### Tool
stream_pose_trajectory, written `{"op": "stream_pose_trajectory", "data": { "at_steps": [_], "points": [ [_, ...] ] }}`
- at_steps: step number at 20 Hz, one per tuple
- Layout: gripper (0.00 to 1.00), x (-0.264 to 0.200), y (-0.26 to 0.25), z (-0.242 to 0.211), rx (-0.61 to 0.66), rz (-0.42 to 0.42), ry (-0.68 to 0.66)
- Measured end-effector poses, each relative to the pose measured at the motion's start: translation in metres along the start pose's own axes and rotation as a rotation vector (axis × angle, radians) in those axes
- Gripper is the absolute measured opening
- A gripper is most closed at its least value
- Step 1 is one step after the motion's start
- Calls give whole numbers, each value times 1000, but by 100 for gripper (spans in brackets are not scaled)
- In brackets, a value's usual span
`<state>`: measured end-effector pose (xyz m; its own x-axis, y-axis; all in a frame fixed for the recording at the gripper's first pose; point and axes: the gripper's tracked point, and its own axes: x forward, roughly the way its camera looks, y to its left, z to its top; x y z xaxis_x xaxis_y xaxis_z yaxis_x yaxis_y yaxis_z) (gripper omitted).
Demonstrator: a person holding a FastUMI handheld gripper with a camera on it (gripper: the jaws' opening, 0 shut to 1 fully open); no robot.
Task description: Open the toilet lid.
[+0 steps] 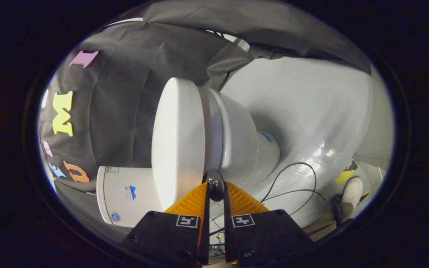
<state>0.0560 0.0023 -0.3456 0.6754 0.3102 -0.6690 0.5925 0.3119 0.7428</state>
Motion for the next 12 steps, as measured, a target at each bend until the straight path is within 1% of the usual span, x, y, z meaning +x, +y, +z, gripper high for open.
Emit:
{"op": "stream_pose_trajectory", "data": {
  "at_steps": [3, 8, 12],
  "points": [
    [16, 1, 2, -2, 38, 2, 7],
    [12, 4, 13, -2, -1, -39, -3],
    [8, 0, 21, -2, 12, -12, -2]
  ]
}}
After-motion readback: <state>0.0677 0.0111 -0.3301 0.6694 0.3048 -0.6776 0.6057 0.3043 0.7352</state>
